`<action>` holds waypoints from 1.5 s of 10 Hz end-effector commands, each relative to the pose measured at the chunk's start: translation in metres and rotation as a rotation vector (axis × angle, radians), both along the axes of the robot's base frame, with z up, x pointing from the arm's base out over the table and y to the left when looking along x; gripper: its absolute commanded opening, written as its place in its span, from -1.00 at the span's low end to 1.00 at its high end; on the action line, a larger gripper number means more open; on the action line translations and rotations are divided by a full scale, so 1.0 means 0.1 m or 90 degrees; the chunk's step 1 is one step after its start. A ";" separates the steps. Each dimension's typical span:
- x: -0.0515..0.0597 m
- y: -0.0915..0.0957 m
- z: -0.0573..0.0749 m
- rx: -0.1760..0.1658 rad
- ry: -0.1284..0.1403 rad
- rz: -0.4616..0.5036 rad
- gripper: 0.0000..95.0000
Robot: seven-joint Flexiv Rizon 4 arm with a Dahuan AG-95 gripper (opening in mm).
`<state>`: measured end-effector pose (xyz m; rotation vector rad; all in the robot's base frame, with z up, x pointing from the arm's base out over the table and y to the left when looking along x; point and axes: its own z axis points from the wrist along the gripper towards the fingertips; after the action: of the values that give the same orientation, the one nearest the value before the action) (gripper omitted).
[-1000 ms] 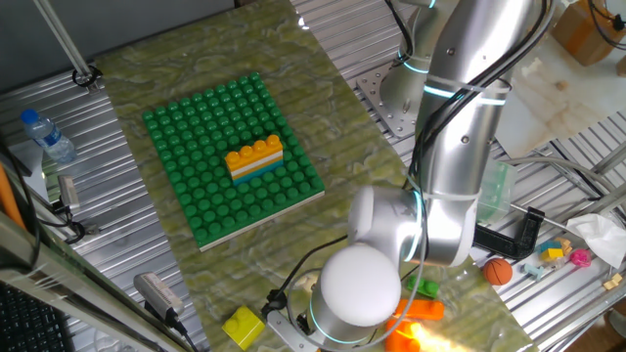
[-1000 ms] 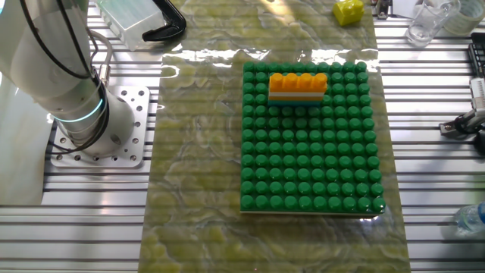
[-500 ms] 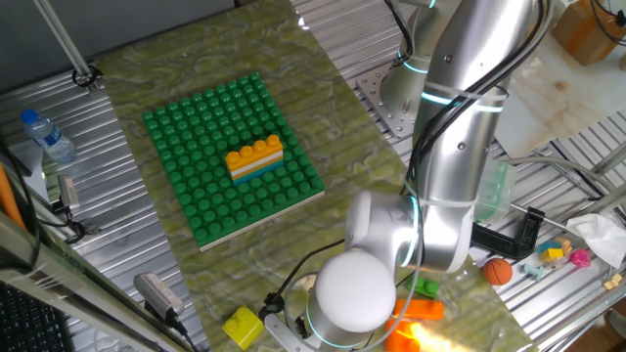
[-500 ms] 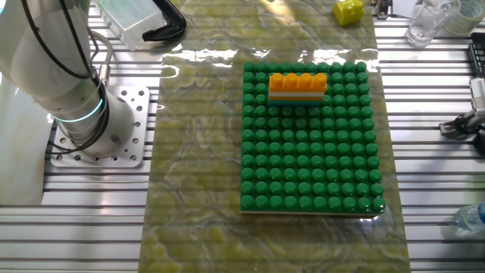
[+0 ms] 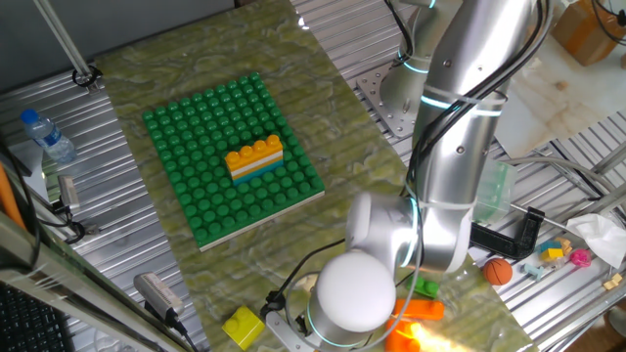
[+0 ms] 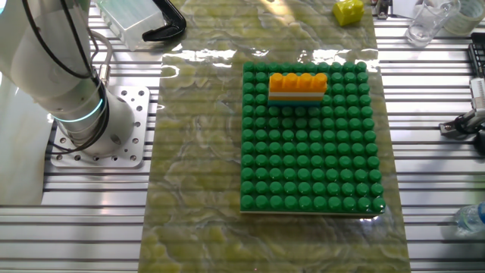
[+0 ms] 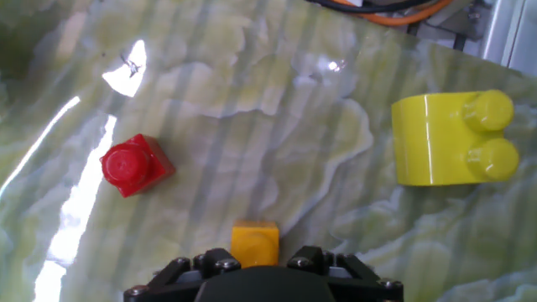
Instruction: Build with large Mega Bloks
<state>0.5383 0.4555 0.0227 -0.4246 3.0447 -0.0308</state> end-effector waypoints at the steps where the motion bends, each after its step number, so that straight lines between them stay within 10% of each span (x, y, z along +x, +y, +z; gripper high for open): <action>1: -0.01 0.00 0.04 0.007 -0.004 -0.003 -1.00; 9: 0.09 -0.41 1.29 -0.007 0.018 -0.057 -1.00; 15: 0.09 -0.41 1.29 -0.007 0.011 -0.156 -1.00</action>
<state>0.5487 0.4161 0.1522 -0.1569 3.0911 -0.0941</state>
